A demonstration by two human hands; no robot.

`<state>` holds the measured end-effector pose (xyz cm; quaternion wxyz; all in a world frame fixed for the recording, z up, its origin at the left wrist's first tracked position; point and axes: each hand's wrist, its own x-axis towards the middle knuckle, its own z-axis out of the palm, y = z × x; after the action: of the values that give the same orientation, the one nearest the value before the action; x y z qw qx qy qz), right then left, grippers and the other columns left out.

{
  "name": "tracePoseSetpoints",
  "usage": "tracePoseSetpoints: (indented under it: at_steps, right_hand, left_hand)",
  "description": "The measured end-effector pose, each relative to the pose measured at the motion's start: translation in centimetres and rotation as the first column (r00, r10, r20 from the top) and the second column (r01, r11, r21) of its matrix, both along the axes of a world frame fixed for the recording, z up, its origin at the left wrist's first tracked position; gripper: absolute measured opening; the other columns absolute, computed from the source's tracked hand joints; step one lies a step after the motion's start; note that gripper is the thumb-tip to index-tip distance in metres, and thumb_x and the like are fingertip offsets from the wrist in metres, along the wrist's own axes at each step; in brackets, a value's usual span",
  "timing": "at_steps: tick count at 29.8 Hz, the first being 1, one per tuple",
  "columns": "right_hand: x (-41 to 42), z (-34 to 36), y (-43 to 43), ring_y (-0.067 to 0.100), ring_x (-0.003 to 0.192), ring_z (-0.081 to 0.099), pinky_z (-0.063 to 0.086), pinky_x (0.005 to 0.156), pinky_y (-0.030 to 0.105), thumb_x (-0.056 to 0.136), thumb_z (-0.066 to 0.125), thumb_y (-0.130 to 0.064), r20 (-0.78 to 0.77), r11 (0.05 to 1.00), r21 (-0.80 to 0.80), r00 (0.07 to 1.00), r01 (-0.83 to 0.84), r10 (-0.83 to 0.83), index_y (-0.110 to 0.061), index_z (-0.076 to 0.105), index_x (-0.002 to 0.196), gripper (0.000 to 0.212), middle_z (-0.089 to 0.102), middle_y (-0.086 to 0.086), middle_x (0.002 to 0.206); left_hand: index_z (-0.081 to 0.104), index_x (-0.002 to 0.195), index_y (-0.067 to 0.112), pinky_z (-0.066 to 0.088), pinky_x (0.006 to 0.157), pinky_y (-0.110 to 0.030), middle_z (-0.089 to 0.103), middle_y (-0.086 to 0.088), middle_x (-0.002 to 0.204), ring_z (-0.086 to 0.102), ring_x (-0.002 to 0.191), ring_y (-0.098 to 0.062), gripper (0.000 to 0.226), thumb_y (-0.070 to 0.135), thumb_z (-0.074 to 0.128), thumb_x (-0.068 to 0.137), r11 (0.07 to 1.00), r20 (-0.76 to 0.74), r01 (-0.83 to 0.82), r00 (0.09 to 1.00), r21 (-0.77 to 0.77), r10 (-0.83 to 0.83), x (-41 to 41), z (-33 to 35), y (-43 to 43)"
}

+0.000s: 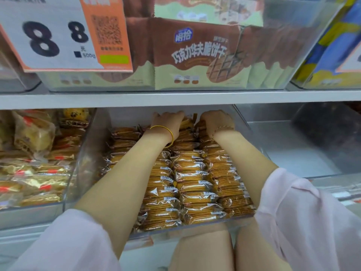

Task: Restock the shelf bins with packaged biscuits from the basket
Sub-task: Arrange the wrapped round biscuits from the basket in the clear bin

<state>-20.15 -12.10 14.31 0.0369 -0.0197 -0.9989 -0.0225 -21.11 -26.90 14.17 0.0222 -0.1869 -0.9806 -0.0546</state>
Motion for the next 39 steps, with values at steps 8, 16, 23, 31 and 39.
tracePoseSetpoints:
  at_steps: [8, 16, 23, 31, 39]
  right_hand:
    - [-0.1, 0.7, 0.1, 0.031, 0.11, 0.054, 0.046, 0.082, 0.035, 0.091, 0.049, -0.01, 0.046, 0.996, -0.087, 0.999, 0.028, -0.024, -0.013, 0.054, 0.119, 0.028, 0.06, 0.011, 0.115]
    - [1.2, -1.2, -0.3, 0.031, 0.121, 0.039, 0.043, 0.086, 0.037, 0.089, 0.048, 0.0, -0.215, 0.992, -0.122, 0.976, 0.018, -0.044, -0.009, 0.06, 0.116, 0.03, 0.049, 0.012, 0.124]
    - [2.1, -1.1, -0.6, 0.03, 0.122, 0.044, 0.042, 0.094, 0.036, 0.09, 0.047, 0.0, -0.114, 0.991, -0.127, 0.992, 0.032, -0.046, -0.01, 0.051, 0.129, 0.041, 0.047, 0.01, 0.132]
    - [2.8, -1.4, -0.2, 0.027, 0.125, 0.041, 0.043, 0.094, 0.034, 0.087, 0.049, 0.001, 0.0, 0.98, -0.195, 0.999, 0.033, -0.033, -0.018, 0.044, 0.136, 0.053, 0.039, 0.005, 0.137]
    - [3.0, -1.0, -0.5, 0.031, 0.123, 0.044, 0.042, 0.096, 0.038, 0.088, 0.051, -0.005, 0.077, 0.993, -0.111, 0.997, 0.026, -0.017, -0.014, 0.047, 0.132, 0.045, 0.045, 0.008, 0.133]
  left_hand:
    - [0.039, 0.129, 0.015, 0.031, 0.102, -0.044, 0.055, -0.017, 0.117, 0.047, 0.114, -0.037, 0.049, -0.006, 0.041, 0.085, 0.987, 0.093, 0.03, 0.996, -0.155, -0.016, -0.9, 0.9, 0.2]
    - [0.05, 0.125, 0.012, 0.026, 0.106, -0.045, 0.057, -0.012, 0.121, 0.044, 0.121, -0.032, 0.037, 0.002, 0.045, 0.09, 0.977, -0.07, -0.012, 0.998, -0.215, -0.003, -0.1, 0.3, 2.1]
    - [0.054, 0.113, 0.011, 0.034, 0.095, -0.038, 0.065, -0.01, 0.098, 0.058, 0.097, -0.031, 0.032, -0.004, 0.048, 0.085, 1.0, -0.139, -0.002, 0.99, -0.019, -0.001, 0.6, -0.3, 1.6]
    - [0.053, 0.12, 0.008, 0.034, 0.102, -0.041, 0.045, -0.014, 0.128, 0.037, 0.124, -0.032, 0.035, -0.001, 0.046, 0.087, 0.997, -0.199, -0.068, 0.978, -0.02, 0.063, 1.6, -0.4, 1.7]
    - [0.05, 0.127, 0.011, 0.03, 0.103, -0.039, 0.046, -0.008, 0.135, 0.041, 0.126, -0.028, 0.037, 0.004, 0.047, 0.091, 0.978, -0.066, -0.111, 0.993, -0.175, 0.101, 3.7, -0.9, 2.2]
